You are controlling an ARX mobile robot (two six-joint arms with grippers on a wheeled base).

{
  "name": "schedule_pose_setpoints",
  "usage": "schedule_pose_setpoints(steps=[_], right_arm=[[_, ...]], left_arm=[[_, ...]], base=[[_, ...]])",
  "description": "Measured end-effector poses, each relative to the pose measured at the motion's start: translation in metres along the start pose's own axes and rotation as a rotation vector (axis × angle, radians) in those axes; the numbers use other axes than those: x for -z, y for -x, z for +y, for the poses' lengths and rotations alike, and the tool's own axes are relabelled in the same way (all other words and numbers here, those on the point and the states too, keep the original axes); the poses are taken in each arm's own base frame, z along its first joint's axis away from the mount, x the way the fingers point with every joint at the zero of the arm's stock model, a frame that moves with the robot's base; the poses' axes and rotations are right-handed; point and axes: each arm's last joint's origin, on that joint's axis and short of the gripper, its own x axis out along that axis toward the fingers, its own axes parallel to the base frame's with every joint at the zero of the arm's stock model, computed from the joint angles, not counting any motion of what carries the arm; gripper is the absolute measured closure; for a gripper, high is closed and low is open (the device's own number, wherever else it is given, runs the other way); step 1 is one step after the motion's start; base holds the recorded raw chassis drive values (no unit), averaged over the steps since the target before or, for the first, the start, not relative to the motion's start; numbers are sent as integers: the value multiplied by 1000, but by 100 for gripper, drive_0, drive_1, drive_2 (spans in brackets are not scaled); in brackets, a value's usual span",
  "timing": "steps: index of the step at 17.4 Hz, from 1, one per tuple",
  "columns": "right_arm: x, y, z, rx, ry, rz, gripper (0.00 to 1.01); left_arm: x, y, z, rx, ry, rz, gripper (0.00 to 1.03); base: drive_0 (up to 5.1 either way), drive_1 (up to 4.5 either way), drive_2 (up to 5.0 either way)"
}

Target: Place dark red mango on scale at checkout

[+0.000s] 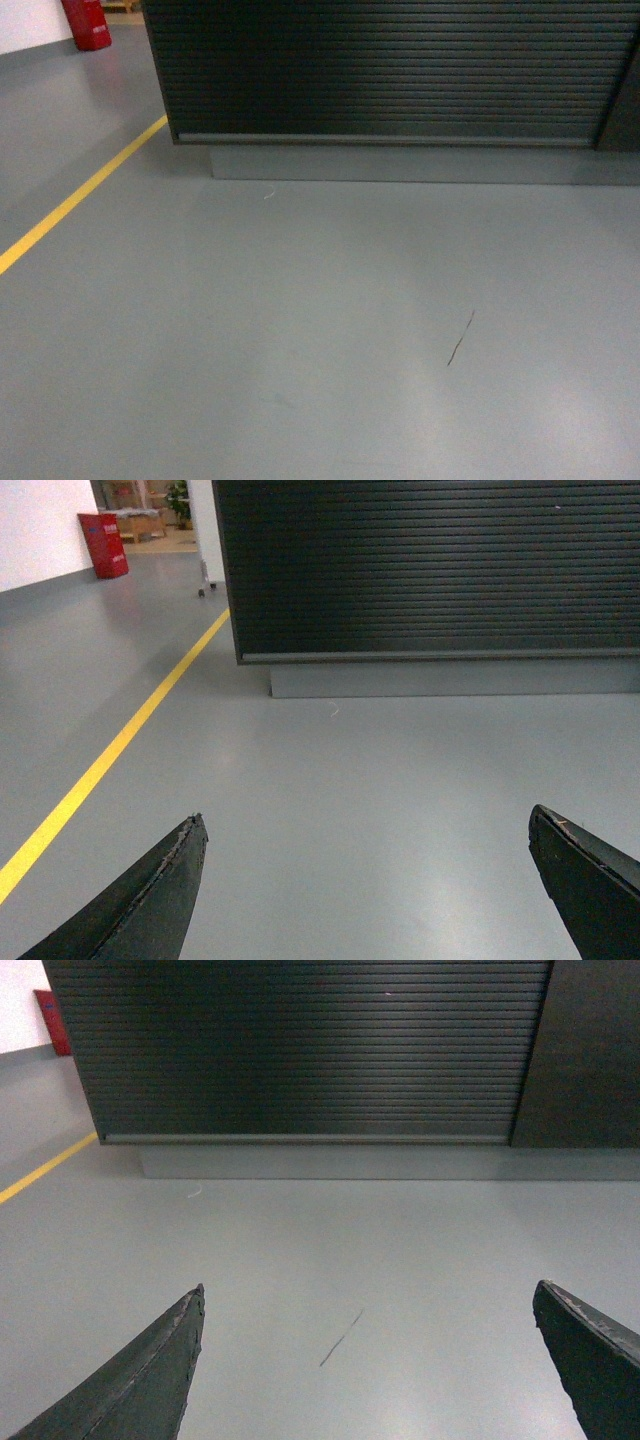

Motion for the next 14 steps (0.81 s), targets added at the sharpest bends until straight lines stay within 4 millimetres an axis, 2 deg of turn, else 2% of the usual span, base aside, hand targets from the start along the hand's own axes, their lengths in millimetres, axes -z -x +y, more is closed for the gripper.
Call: schedule_pose_setpoints(steps=[14], right_arm=[[0, 0, 0, 0, 0, 3, 3]], left_arm=[[0, 0, 0, 0, 0, 3, 5]], base=[[0, 433, -434]])
